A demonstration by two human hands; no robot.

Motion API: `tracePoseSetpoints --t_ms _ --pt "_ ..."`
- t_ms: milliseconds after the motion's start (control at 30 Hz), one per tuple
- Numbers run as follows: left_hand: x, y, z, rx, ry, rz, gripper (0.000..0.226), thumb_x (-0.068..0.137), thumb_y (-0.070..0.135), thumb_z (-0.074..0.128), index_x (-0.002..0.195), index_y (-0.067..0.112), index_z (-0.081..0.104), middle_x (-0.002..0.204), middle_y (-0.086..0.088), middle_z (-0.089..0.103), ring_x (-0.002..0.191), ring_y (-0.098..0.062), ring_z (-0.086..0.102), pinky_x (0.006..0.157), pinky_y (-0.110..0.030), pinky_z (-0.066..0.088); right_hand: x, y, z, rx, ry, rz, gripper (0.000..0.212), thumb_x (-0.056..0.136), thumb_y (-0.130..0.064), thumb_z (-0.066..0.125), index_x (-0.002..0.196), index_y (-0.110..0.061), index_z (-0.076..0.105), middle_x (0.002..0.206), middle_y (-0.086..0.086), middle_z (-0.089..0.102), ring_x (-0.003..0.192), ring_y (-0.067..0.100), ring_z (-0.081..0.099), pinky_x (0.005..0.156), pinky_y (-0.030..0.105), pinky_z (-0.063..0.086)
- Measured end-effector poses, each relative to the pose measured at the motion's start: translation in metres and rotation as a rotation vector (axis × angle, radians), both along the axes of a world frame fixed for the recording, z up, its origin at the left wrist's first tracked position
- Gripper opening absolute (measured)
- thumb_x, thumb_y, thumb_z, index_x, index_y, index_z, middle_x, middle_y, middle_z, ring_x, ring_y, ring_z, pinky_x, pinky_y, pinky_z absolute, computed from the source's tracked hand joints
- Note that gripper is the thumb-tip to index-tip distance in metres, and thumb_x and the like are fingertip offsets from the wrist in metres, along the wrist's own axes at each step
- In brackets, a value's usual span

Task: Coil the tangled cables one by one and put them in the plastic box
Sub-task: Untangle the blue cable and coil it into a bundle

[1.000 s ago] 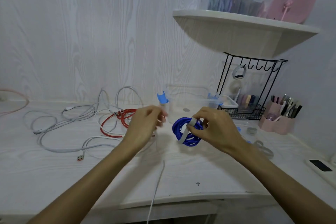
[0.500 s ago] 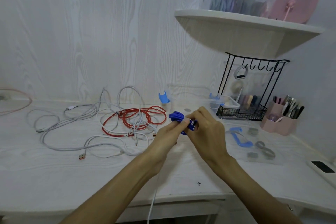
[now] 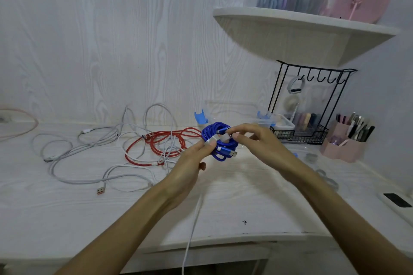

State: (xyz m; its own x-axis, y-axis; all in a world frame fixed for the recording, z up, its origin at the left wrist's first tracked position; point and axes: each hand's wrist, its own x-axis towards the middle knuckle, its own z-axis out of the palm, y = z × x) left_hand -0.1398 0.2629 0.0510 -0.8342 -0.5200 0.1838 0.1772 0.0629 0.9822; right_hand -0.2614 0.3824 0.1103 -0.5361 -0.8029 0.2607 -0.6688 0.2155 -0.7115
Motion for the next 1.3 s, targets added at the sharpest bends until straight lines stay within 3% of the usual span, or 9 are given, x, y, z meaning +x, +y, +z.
tracePoseSetpoints --t_ms 233,300,433,533,700,933,1133,1200,1300 --pt "0.0 -0.011 0.004 0.173 0.004 -0.11 0.024 0.097 0.025 0.044 0.102 0.021 0.067 0.09 0.008 0.071 0.074 -0.003 0.056 0.064 -0.023 0.035 -0.013 -0.001 0.021 0.336 0.311 0.252 0.006 0.092 -0.035 0.057 0.093 -0.037 0.062 0.108 -0.006 0.053 0.084 0.003 0.05 0.07 0.01 0.041" --pt "-0.002 -0.012 0.002 0.153 -0.035 -0.091 0.022 0.097 0.024 0.045 0.097 0.019 0.067 0.089 0.003 0.07 0.08 -0.009 0.058 0.072 -0.027 0.043 -0.014 -0.003 0.023 0.422 0.252 0.327 0.008 0.094 -0.032 0.054 0.09 -0.033 0.062 0.103 -0.011 0.052 0.08 -0.006 0.047 0.072 0.009 0.039" --pt "-0.006 -0.017 -0.004 -0.134 -0.205 -0.063 0.015 0.099 0.026 0.044 0.1 0.027 0.059 0.096 0.008 0.067 0.095 -0.008 0.061 0.096 -0.028 0.046 -0.014 -0.004 0.023 0.472 -0.022 0.345 0.018 0.098 -0.033 0.046 0.091 -0.029 0.062 0.089 -0.02 0.056 0.076 -0.016 0.051 0.072 0.008 0.04" --pt "-0.006 -0.011 -0.007 -0.305 -0.179 0.009 0.014 0.1 0.024 0.042 0.106 0.026 0.055 0.097 0.012 0.065 0.085 0.005 0.061 0.074 -0.009 0.047 -0.007 -0.012 0.012 0.375 -0.089 0.269 0.021 0.098 -0.03 0.046 0.09 -0.022 0.064 0.092 -0.011 0.066 0.082 -0.002 0.06 0.072 0.014 0.046" --pt "-0.018 0.008 -0.013 -0.549 -0.247 0.181 0.024 0.101 0.026 0.041 0.11 0.011 0.057 0.104 0.001 0.067 0.099 -0.016 0.062 0.088 -0.036 0.049 0.013 -0.031 -0.016 0.149 0.261 -0.043 0.031 0.094 -0.022 0.054 0.069 -0.008 0.065 0.073 0.01 0.072 0.069 0.018 0.065 0.062 0.022 0.046" --pt "-0.016 -0.003 -0.01 -0.343 -0.197 0.049 0.027 0.097 0.021 0.051 0.108 0.002 0.066 0.1 -0.006 0.072 0.095 -0.019 0.068 0.092 -0.043 0.051 0.009 -0.02 -0.012 0.08 0.397 0.027 0.021 0.084 -0.028 0.069 0.073 -0.011 0.072 0.068 -0.001 0.072 0.068 0.009 0.066 0.069 0.023 0.05" --pt "-0.015 -0.013 -0.001 -0.412 -0.227 -0.047 0.02 0.089 0.018 0.064 0.097 0.001 0.072 0.087 -0.02 0.072 0.081 -0.032 0.067 0.085 -0.048 0.051 0.004 -0.021 0.007 0.303 0.515 0.109 0.029 0.089 -0.033 0.063 0.077 -0.008 0.071 0.068 -0.001 0.066 0.067 0.012 0.06 0.057 0.019 0.041" --pt "-0.016 -0.012 -0.002 -0.387 -0.227 -0.051 0.018 0.088 0.016 0.065 0.092 0.001 0.073 0.089 -0.026 0.07 0.074 -0.029 0.063 0.084 -0.048 0.051 0.006 -0.028 0.006 0.411 0.552 0.102 0.04 0.095 -0.036 0.05 0.085 -0.002 0.069 0.082 0.011 0.069 0.079 0.025 0.062 0.069 0.031 0.047" --pt "-0.014 -0.015 -0.004 -0.279 -0.228 -0.049 0.019 0.089 0.019 0.064 0.094 0.002 0.072 0.098 -0.021 0.071 0.094 -0.034 0.066 0.087 -0.046 0.052 0.002 -0.03 0.01 0.459 0.248 0.186 0.053 0.102 -0.039 0.031 0.081 -0.005 0.066 0.086 0.007 0.067 0.082 0.022 0.062 0.074 0.028 0.048"
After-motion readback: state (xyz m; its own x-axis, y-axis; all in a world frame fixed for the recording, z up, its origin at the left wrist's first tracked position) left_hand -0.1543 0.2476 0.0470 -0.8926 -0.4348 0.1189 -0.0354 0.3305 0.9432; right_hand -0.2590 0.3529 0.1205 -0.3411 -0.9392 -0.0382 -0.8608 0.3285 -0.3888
